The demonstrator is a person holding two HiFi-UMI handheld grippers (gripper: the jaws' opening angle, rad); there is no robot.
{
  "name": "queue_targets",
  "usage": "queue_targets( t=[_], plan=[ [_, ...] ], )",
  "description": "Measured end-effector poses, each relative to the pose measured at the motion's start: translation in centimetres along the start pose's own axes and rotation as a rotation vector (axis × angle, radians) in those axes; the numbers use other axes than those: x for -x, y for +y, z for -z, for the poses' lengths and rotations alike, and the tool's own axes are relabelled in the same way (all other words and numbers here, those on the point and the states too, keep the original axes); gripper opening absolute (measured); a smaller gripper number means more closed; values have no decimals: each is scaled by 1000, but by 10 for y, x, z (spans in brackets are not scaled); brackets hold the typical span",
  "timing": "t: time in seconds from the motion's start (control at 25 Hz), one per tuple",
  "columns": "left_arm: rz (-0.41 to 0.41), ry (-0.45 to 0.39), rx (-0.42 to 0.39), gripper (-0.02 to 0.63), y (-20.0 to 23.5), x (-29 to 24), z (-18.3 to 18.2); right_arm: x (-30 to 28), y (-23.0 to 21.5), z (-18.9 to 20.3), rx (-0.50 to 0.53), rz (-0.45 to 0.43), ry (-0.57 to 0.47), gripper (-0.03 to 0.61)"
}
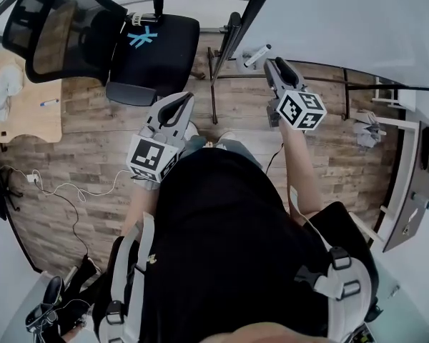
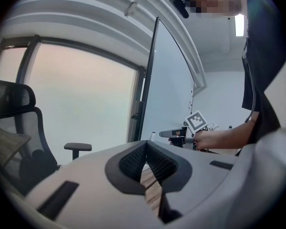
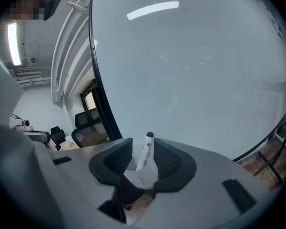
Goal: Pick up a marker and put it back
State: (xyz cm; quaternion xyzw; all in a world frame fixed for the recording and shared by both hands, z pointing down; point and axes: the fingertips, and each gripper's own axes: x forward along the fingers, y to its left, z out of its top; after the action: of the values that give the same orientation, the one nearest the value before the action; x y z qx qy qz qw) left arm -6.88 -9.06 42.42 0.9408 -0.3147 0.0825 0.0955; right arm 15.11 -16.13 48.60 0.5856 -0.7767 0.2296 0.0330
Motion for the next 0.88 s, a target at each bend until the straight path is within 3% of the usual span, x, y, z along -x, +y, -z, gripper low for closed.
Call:
queue_targets(
  t=[0.6,0.88],
  plan=[
    [-47,15,6,6,35,19,9,-50,-5,7,-12,59,30,136],
    [-45,3,4,6,41,16,5,-47,-4,6,7,70,12,91]
  ],
)
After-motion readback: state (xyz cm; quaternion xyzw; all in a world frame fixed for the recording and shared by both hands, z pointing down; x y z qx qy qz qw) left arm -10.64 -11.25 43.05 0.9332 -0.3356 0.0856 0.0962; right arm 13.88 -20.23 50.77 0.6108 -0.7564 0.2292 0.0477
